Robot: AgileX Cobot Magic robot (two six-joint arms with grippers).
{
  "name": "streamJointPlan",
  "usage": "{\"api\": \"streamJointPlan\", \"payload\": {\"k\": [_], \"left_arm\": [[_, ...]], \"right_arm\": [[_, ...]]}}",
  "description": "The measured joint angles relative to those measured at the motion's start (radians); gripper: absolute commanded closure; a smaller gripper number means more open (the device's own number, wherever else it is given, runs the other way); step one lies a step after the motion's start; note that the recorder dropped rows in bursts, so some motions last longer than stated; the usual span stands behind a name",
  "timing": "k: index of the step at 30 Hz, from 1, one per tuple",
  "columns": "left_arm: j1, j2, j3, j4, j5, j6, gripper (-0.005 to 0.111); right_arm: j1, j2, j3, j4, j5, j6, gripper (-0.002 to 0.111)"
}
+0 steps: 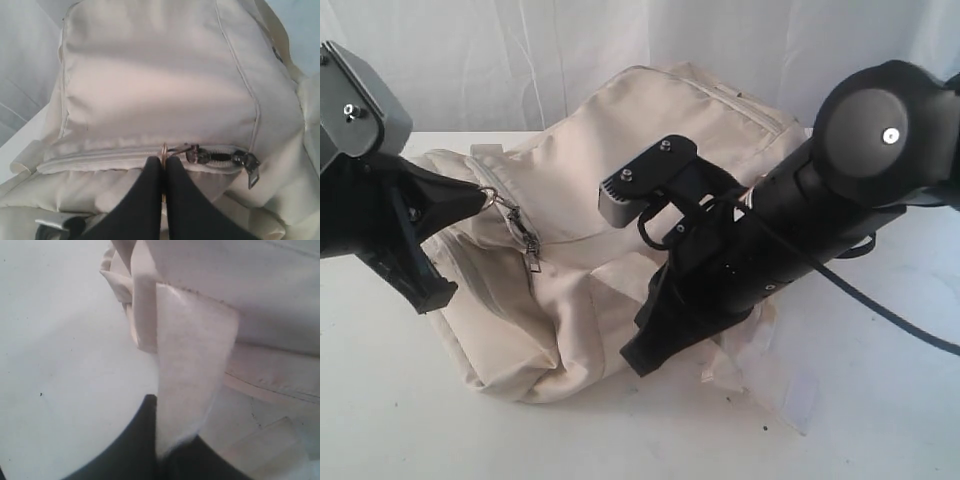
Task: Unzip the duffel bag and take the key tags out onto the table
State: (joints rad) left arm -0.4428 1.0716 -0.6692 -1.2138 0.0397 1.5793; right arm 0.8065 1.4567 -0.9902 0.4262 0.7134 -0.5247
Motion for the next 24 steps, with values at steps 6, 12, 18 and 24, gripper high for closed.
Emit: {"api": "streamJointPlan", "payload": {"k": [6, 12, 18, 24], "left_arm": [[0.000, 0.000, -0.032, 0.000, 0.056, 0.000, 0.107], [0.000, -0.013, -0.055, 0.018, 0.126, -0.049, 0.107], [0.000, -0.050, -0.057, 0.164, 0.129, -0.188, 0.107], [0.000, -0.061, -0.057, 0.239, 0.129, -0.253, 0.107]], "right_arm": [[0.000, 0.015, 0.000, -0.002, -0.016, -0.002, 0.053], [0.000, -0.044, -0.023, 0.002, -0.158, -0.063, 0.042], [0.017, -0.058, -0.051, 0.133, -0.280, -0.240, 0.042], [0.125, 0.022, -0.051, 0.182, -0.439, -0.356, 0.042]]}}
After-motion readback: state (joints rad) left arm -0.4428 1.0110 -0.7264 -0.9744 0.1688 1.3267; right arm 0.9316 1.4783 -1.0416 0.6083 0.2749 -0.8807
